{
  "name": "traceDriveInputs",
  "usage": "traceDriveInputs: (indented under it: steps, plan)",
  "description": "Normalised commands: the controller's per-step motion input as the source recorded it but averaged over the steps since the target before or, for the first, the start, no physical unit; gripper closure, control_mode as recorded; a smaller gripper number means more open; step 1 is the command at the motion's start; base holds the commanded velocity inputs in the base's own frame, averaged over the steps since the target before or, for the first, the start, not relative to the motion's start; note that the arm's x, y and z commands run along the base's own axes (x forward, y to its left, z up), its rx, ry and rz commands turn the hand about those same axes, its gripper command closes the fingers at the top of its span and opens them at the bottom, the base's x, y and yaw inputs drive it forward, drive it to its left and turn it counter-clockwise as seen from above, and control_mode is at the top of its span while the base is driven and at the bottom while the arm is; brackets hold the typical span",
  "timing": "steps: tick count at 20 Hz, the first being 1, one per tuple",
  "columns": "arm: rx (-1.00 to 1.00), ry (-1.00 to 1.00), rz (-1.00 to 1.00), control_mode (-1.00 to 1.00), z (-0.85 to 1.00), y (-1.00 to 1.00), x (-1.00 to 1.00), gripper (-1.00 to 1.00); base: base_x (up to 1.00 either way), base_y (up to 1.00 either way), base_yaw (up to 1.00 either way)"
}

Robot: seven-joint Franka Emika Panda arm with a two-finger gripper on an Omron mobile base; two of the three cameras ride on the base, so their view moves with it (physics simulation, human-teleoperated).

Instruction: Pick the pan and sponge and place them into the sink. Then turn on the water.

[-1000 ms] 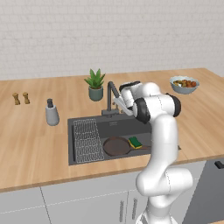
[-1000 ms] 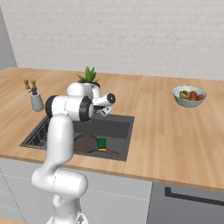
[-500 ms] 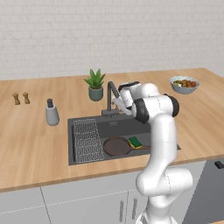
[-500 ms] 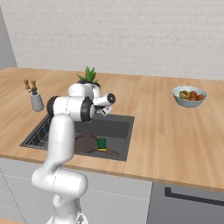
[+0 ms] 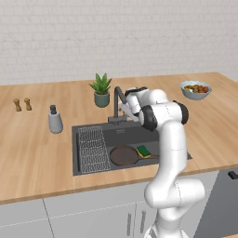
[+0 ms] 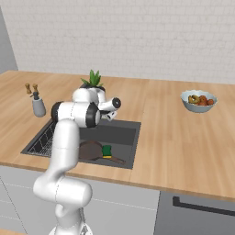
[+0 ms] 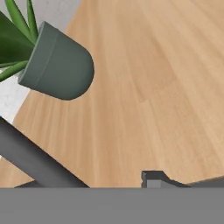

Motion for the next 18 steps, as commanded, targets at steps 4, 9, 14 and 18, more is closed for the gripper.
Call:
traceDriveInputs:
  steps: [4,9,14,18]
  plan:
    - [0.06,0.03,0.0,-1.0,0.0,-0.03,0.02,1.0,0.0,0.0,0.0]
    - [0.17,0.0,0.0,-1.0,0.0,-0.07,0.07,1.0,0.0,0.0,0.0]
    - [0.21,0.05,0.0,-1.0,0.0,-0.25,0.04,1.0,0.0,0.0,0.0]
    - [0.19,0.04,0.0,-1.0,0.0,-0.28,0.0,1.0,0.0,0.0,0.0]
